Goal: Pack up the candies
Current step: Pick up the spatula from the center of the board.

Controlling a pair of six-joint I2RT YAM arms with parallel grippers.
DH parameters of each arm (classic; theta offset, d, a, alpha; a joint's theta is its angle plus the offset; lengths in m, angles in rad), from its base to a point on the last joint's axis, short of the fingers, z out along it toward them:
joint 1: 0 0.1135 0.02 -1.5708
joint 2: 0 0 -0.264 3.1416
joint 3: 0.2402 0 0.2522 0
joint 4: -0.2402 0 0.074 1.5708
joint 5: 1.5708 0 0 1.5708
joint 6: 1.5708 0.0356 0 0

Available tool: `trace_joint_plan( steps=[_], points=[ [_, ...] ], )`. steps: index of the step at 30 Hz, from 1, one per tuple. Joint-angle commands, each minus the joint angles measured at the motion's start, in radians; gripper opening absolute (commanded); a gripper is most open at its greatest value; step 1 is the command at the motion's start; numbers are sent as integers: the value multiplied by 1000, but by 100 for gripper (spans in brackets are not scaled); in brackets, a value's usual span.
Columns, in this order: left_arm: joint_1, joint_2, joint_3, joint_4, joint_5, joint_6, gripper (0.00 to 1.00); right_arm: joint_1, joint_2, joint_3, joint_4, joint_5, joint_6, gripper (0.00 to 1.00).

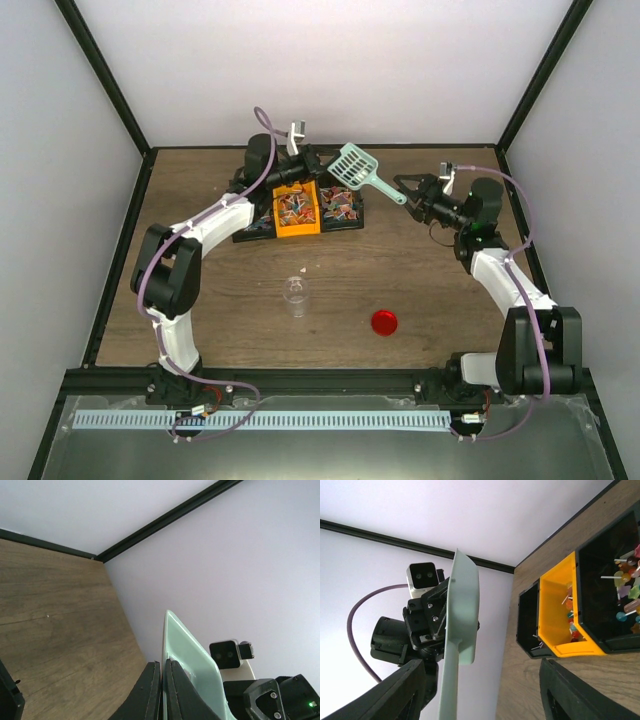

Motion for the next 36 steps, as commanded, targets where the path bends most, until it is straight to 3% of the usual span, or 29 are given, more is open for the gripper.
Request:
trace_joint_plan(
  steps=[1, 14, 20, 36],
  points=[
    [0, -22, -26, 100, -49, -22, 4, 12, 22, 19, 73, -37, 34, 60],
    [-1, -58, -57, 120, -147, 28, 4, 89, 92, 103, 85, -65, 4, 60],
    [-7, -72, -79, 116, -177, 35, 4, 96, 104, 121, 82, -63, 1, 42],
    [-12, -86, -103, 112, -193, 27, 4, 98, 117, 137, 80, -53, -3, 17]
  ],
)
